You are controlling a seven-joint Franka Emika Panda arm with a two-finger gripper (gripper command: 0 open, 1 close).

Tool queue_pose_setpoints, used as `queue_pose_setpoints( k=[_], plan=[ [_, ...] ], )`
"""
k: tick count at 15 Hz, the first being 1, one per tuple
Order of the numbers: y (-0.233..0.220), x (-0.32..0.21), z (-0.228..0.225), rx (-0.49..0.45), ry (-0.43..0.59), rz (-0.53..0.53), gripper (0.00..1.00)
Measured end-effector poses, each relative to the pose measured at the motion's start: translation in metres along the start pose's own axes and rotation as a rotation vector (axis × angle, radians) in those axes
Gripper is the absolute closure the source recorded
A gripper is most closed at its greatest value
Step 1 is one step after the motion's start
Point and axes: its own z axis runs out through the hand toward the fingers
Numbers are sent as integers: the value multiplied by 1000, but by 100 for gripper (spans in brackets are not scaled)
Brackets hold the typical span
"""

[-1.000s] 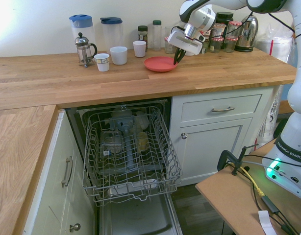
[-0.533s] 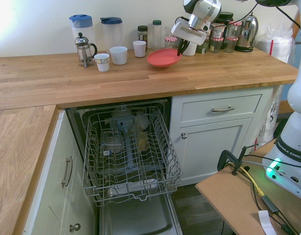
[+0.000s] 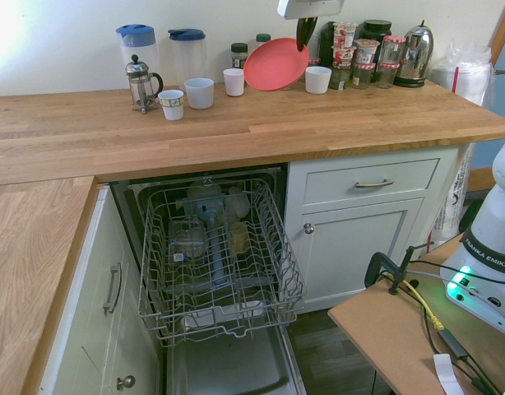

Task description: Put the plate in the dishwasher

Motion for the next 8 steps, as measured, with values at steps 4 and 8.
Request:
queue_pose_setpoints(
  k=[4,8],
  plan=[
    [-71,-141,-22,-100,164,-239,100],
    [-107,-235,-7,-194,275,-495,100]
  ],
)
